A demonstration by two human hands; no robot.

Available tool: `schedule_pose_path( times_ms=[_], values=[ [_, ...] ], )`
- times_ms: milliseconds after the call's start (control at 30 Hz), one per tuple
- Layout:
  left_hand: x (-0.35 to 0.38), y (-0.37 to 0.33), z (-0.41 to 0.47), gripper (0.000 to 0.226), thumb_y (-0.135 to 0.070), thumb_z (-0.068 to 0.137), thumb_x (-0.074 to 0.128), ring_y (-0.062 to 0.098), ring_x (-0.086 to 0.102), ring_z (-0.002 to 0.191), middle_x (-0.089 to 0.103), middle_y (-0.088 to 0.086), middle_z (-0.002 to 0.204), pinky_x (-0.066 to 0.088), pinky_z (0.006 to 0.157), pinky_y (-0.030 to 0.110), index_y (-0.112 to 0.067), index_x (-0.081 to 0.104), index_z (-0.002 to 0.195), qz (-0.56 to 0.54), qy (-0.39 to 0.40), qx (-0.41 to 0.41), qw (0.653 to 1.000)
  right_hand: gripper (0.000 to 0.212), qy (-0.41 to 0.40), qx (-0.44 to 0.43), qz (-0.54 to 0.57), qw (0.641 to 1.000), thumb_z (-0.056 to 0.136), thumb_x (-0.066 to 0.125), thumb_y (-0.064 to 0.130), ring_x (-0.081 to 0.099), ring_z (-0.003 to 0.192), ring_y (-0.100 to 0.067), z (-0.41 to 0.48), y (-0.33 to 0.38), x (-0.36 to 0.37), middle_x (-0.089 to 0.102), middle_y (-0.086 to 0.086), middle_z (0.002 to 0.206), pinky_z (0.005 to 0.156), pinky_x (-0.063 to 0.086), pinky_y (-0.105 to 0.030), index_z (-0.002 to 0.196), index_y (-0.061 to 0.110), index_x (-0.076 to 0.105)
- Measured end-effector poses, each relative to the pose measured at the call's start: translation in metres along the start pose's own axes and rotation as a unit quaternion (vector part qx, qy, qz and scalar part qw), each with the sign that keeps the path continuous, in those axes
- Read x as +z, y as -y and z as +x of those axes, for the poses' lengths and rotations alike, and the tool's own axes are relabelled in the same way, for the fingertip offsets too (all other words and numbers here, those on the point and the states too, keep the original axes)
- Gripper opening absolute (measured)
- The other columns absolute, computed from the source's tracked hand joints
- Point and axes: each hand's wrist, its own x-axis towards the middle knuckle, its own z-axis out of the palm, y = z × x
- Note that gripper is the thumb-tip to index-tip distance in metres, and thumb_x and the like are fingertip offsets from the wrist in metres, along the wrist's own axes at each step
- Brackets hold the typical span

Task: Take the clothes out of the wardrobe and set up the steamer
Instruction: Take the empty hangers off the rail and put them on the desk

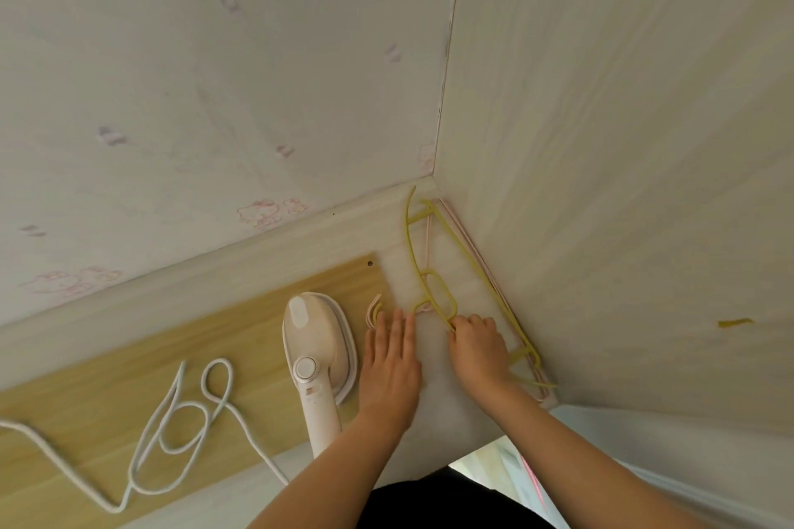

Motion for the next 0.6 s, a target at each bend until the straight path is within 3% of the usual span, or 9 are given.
schedule_pose_path(
  times_ms=[133,300,433,500,567,600],
  values=[
    [0.002,0.003,0.006,0.090,-0.031,0.074,0.070,0.035,0.038,0.136,0.042,0.012,0.148,0.033,0.106,0.047,-0.009,0.027,0.149,-0.002,-0.023,-0.008,1.000,0.022,-0.014,0.007,0.011,1.000,0.097,0.043,0.017,0.053,0.103,-0.029,0.000,0.004,0.005,0.059,-0.008,0.110,0.075,0.046,-0.038,0.111,0.012,0.059],
    [0.003,0.002,0.013,0.098,-0.038,0.063,0.081,0.035,0.047,0.130,0.051,0.011,0.141,0.040,0.099,0.055,-0.010,0.031,0.143,0.002,-0.018,-0.015,1.000,0.014,-0.034,-0.012,0.015,0.999,0.091,0.055,0.011,0.057,0.090,-0.027,-0.003,0.005,0.001,0.058,-0.007,0.100,0.057,0.042,-0.035,0.105,0.012,0.059],
    [0.001,0.003,0.016,0.102,-0.040,0.061,0.083,0.035,0.048,0.129,0.052,0.010,0.140,0.041,0.098,0.055,-0.010,0.030,0.143,0.001,-0.010,-0.016,1.000,0.026,-0.052,-0.040,-0.021,0.998,0.065,0.079,0.005,0.060,0.065,-0.026,-0.012,0.002,0.001,0.062,-0.005,0.075,0.044,0.044,-0.032,0.087,0.011,0.065],
    [-0.004,0.002,0.016,0.099,-0.040,0.079,0.069,0.035,0.028,0.141,0.032,0.011,0.154,0.026,0.109,0.056,-0.010,0.009,0.151,-0.009,-0.003,-0.016,1.000,0.028,-0.035,-0.034,-0.014,0.999,0.072,0.070,0.006,0.061,0.077,-0.028,-0.017,0.001,0.001,0.065,-0.007,0.087,0.054,0.048,-0.036,0.100,0.009,0.065],
    [-0.004,0.002,0.016,0.081,-0.037,0.097,0.040,0.030,-0.006,0.147,-0.007,0.006,0.161,0.000,0.115,0.052,-0.014,-0.022,0.145,0.015,0.001,0.003,1.000,0.035,-0.033,-0.033,0.011,0.999,0.079,0.059,0.005,0.060,0.094,-0.031,-0.023,-0.001,-0.001,0.064,-0.011,0.102,0.069,0.051,-0.039,0.114,0.005,0.060],
    [-0.004,0.003,0.017,0.075,-0.035,0.100,0.031,0.029,-0.015,0.146,-0.018,0.004,0.159,-0.007,0.115,0.051,-0.014,-0.029,0.140,0.023,-0.002,0.006,1.000,0.038,-0.035,-0.038,0.021,0.998,0.080,0.058,0.004,0.060,0.100,-0.032,-0.027,-0.002,-0.003,0.064,-0.012,0.107,0.076,0.051,-0.040,0.118,0.003,0.059]
  ],
)
